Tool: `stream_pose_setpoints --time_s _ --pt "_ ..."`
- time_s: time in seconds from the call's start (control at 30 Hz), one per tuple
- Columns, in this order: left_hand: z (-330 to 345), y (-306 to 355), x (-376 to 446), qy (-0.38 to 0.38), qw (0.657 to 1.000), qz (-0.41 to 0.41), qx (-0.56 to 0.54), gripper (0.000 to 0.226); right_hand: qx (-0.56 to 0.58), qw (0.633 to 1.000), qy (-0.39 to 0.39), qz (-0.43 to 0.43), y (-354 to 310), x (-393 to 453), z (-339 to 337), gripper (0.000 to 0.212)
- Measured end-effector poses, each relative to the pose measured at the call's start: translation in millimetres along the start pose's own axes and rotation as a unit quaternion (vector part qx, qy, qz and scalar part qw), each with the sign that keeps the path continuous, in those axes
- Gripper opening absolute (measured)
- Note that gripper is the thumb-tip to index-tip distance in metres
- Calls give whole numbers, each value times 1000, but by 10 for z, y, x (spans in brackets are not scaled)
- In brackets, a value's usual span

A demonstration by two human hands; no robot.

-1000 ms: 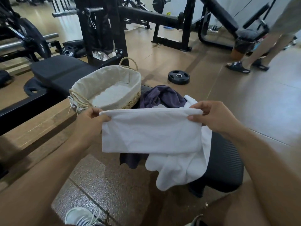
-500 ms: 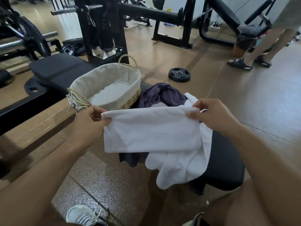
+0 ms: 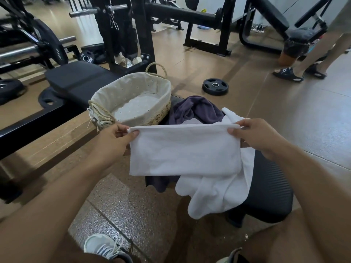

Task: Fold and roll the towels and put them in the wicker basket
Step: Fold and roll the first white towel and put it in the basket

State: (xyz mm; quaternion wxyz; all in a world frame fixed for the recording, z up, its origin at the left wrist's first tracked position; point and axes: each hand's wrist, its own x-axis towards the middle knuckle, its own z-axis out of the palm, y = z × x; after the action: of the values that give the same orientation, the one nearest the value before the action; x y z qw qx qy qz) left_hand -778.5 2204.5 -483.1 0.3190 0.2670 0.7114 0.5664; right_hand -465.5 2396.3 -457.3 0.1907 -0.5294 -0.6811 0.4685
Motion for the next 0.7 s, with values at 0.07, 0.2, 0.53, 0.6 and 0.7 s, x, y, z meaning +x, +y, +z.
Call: stream_pose_setpoints --time_s 0.07,0.2,0.53,0.6,0.7 --pt "-3 -3 -1 4 1000 -8 3 15 -25 998 -43 31 -8 -11 21 23" --pt "26 -3 -34 14 1000 -12 6 18 -69 996 -48 26 -48 -16 42 32" --pt "130 121 -116 73 996 44 4 18 8 995 58 -78 -421 -325 439 24" --pt "184 163 -180 71 996 54 0 18 4 993 69 -100 -500 -469 619 23" --pt "260 234 -321 60 996 71 12 18 -2 991 59 -123 -581 -676 910 25"
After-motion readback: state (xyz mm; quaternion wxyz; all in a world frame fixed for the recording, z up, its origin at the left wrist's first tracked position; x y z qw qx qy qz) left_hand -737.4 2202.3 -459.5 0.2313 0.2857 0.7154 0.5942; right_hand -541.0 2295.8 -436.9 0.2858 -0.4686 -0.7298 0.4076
